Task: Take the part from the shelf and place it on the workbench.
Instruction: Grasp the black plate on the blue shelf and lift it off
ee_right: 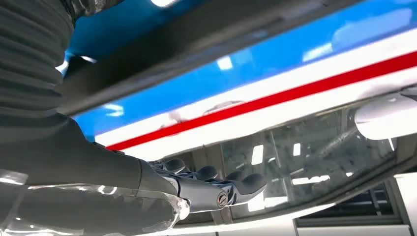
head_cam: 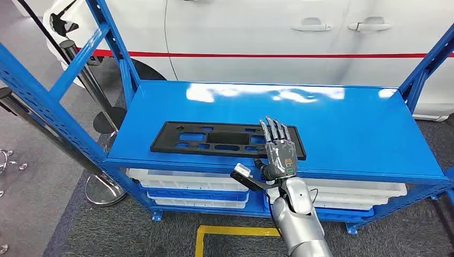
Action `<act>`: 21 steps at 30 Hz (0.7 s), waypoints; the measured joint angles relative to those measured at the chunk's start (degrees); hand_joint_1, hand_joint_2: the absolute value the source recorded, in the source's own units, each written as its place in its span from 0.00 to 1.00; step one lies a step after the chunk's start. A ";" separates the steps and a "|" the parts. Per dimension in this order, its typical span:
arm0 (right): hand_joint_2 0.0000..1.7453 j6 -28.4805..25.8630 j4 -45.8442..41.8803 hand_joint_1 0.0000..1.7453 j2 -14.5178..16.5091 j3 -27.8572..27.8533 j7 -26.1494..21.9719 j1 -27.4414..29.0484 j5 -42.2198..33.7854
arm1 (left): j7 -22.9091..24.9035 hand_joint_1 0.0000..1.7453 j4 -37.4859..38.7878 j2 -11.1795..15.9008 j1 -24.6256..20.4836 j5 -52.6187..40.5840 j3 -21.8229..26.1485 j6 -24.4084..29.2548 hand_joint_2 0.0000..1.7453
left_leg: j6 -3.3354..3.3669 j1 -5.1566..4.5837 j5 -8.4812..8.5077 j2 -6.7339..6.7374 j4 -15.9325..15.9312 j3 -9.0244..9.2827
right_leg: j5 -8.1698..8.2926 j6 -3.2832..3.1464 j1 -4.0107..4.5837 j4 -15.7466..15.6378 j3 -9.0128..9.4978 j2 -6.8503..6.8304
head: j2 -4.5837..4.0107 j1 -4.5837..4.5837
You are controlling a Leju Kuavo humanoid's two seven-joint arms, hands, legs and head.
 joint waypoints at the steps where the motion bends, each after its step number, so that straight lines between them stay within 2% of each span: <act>1: 1.00 0.00 -0.01 0.00 0.03 -0.03 0.00 0.02 0.02 | 0.00 0.00 0.00 0.00 -0.02 -0.01 0.00 0.00 0.00 | 0.11 -0.10 -0.08 0.00 -0.17 0.09 | -0.02 0.17 -0.06 -0.08 0.00 -0.01 | 0.00 0.01; 4: 1.00 -0.01 -0.20 0.00 0.23 -0.12 -0.02 0.06 0.07 | -0.19 0.00 0.00 -0.01 0.01 0.04 0.04 0.05 0.00 | 0.72 -0.23 -0.03 -0.07 -1.12 0.65 | -0.15 0.97 -0.24 -0.41 0.24 -0.08 | 0.00 0.00; 6: 1.00 -0.01 -0.42 0.00 0.34 -0.23 0.01 0.01 0.08 | -0.57 0.00 0.00 -0.03 0.02 0.25 0.17 0.09 0.00 | 1.20 0.03 0.32 -0.03 -2.25 1.54 | -1.10 1.45 -0.25 1.10 -0.25 -0.18 | 0.00 0.01; 7: 1.00 -0.01 -0.49 0.00 0.35 -0.32 0.02 0.02 0.08 | -0.77 0.00 0.00 -0.07 -0.01 0.35 0.29 0.09 0.00 | 1.40 0.19 0.39 0.02 -2.66 1.95 | -2.30 1.63 -0.25 3.55 -1.49 -0.23 | 0.00 0.02; 9: 1.00 0.00 -0.49 0.00 0.32 -0.67 -0.03 0.28 -0.03 | -1.07 0.00 0.00 -0.15 -0.08 0.47 0.61 0.05 0.00 | 1.70 0.14 0.09 0.05 -2.74 2.26 | -5.04 1.97 -0.32 10.48 -5.54 -0.28 | 0.00 0.02; 10: 1.00 0.00 -0.49 0.25 0.31 -0.91 -0.17 0.51 -0.15 | -1.19 0.00 0.00 -0.19 -0.02 0.49 0.73 0.03 0.00 | 1.73 0.16 -0.12 0.04 -2.67 2.36 | -5.58 2.13 -0.41 13.22 -7.44 -0.29 | 0.00 0.02; 11: 1.00 0.00 -0.49 0.50 0.29 -1.19 -0.33 0.69 -0.26 | -1.28 0.00 0.00 -0.21 0.06 0.49 0.83 0.00 0.00 | 1.68 0.20 -0.40 0.01 -2.56 2.51 | -4.93 2.29 -0.54 14.08 -8.46 -0.30 | 0.00 0.02; 12: 1.00 0.00 -0.49 0.75 0.29 -1.45 -0.48 0.79 -0.25 | -1.34 0.00 0.00 -0.23 0.12 0.47 0.90 -0.02 0.00 | 1.58 0.27 -0.73 -0.03 -2.38 2.71 | -3.27 2.44 -0.71 12.93 -8.45 -0.33 | 0.00 0.03; 13: 1.00 0.00 -0.49 1.00 0.29 -1.66 -0.56 0.82 -0.14 | -1.42 0.00 0.00 -0.28 0.16 0.43 0.93 -0.03 0.00 | 1.41 0.37 -1.14 -0.06 -2.12 2.97 | -0.92 2.58 -0.89 10.00 -7.47 -0.38 | 0.00 0.02; 14: 1.00 0.00 -0.48 1.00 0.29 -1.80 -0.49 0.79 0.02 | -1.49 0.00 0.00 -0.32 0.17 0.38 0.97 -0.03 0.00 | 1.13 0.43 -1.62 -0.09 -1.76 3.16 | 1.07 2.67 -1.03 6.53 -6.06 -0.43 | 0.00 0.02; 15: 1.00 0.00 -0.45 1.00 0.31 -1.87 -0.35 0.74 0.17 | -1.57 0.00 0.00 -0.36 0.12 0.34 1.03 0.01 0.00 | 0.78 0.39 -2.14 -0.13 -1.26 3.22 | 2.29 2.60 -1.07 3.55 -4.82 -0.44 | 0.00 0.02; 16: 1.00 0.00 -0.41 1.00 0.32 -1.89 -0.21 0.69 0.23 | -1.66 0.00 0.00 -0.39 0.07 0.30 1.11 0.07 0.00 | 0.43 0.33 -2.55 -0.15 -0.89 3.20 | 2.79 2.38 -1.05 1.71 -4.03 -0.42 | 0.00 0.02; 19: 1.00 0.00 -0.34 1.00 0.33 -1.92 0.04 0.61 0.12 | -1.78 0.00 0.00 -0.42 -0.01 0.28 1.43 0.33 0.00 | -0.43 0.31 -3.17 -0.13 -0.61 3.13 | 2.42 1.23 -0.76 0.87 -3.68 -0.25 | 0.00 0.01; 21: 1.00 0.00 -0.34 1.00 0.32 -1.93 0.07 0.58 0.10 | -1.85 0.00 0.00 -0.42 -0.11 0.29 1.61 0.41 0.00 | -0.96 0.51 -4.41 -0.06 1.08 2.56 | 2.35 0.55 -0.82 0.63 -3.42 -0.26 | 0.00 0.01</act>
